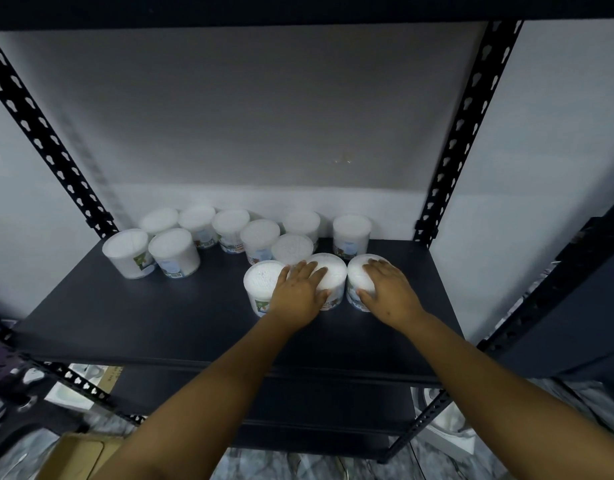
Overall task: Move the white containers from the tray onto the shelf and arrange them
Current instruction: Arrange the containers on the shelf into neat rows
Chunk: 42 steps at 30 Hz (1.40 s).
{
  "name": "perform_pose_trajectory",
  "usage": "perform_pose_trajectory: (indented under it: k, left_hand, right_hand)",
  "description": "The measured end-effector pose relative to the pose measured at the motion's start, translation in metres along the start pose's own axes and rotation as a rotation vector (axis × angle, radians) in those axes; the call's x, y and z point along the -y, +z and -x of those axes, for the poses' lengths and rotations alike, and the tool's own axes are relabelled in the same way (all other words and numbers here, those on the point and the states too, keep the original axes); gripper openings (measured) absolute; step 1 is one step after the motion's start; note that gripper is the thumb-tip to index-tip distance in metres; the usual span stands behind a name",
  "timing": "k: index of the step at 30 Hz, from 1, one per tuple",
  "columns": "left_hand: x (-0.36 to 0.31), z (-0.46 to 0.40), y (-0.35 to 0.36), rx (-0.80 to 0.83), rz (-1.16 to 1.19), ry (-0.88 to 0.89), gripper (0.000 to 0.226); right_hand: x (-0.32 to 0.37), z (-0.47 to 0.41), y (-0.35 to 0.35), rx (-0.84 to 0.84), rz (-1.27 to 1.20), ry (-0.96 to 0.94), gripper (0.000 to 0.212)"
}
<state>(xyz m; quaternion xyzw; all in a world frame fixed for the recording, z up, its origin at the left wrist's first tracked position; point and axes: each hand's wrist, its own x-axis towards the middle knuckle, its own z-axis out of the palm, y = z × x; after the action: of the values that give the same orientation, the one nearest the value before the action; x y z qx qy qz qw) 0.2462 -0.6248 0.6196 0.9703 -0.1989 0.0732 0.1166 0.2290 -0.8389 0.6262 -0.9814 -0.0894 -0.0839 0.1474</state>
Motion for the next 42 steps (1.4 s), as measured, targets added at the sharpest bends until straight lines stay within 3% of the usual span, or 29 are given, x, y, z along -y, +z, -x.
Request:
perform_pose_trajectory:
  k: [7,14,19,28,42]
  left_hand:
    - [0.024,0.019,-0.015,-0.067,0.014,-0.114,0.073]
    - [0.060,0.034,-0.032,-0.034,0.011,-0.201,0.086]
    - [0.081,0.033,-0.039,0.064,0.172,-0.224,0.086]
    - [0.116,0.037,-0.042,0.052,0.386,-0.234,0.086]
    - [0.158,0.040,-0.054,0.001,0.425,-0.234,0.085]
  right_hand:
    - [0.026,-0.010,-0.001,-0.048,-0.064,-0.068,0.062]
    - [0.074,-0.046,0.006,0.062,-0.026,-0.081,0.069]
    - [0.099,-0.077,0.012,0.192,-0.044,-0.011,0.079]
    - [0.117,-0.113,0.019,0.377,0.021,0.085,0.091]
    - [0.135,-0.123,0.036,0.237,-0.001,0.209,0.086]
